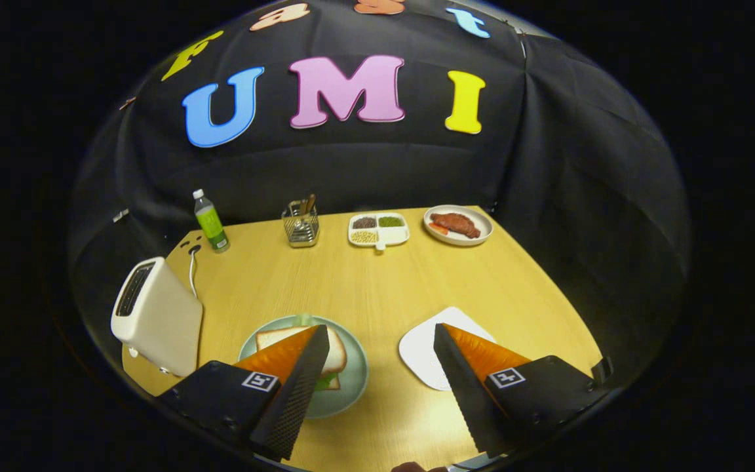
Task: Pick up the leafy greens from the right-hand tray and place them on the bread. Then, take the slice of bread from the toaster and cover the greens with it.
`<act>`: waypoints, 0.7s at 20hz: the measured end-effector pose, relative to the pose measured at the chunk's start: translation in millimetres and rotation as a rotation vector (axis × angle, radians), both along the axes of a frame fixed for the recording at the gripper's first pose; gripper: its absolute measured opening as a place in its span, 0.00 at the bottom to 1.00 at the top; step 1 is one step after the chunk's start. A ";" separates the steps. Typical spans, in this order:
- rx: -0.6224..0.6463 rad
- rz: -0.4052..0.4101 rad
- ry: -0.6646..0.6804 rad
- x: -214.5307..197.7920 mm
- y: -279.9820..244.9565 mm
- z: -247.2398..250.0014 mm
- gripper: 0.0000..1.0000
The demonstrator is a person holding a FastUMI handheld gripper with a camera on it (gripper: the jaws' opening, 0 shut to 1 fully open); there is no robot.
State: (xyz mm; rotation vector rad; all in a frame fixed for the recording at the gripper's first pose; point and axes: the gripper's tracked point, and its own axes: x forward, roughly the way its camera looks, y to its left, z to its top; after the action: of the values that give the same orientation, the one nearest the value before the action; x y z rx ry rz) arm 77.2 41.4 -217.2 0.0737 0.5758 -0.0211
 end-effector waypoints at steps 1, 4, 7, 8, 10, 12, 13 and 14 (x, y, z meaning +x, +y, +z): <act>-0.004 -0.012 -0.034 -2.3 -9.4 17.3 0.99; -0.034 -0.032 -0.145 -8.0 -33.4 67.0 1.00; -0.057 -0.042 -0.253 -16.1 -52.9 112.5 1.00; -0.051 -0.040 -0.284 -19.5 -56.5 124.9 0.99; -0.034 -0.032 -0.336 -27.0 -65.2 147.3 0.99; -0.005 -0.017 -0.359 -38.9 -73.8 160.8 1.00; 0.007 -0.013 -0.366 -44.2 -78.3 164.2 1.00; 0.017 -0.010 -0.367 -48.2 -83.4 165.5 1.00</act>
State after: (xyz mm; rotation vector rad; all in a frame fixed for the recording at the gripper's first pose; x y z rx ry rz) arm 29.0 -42.0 -51.7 0.0944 0.2084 -0.0122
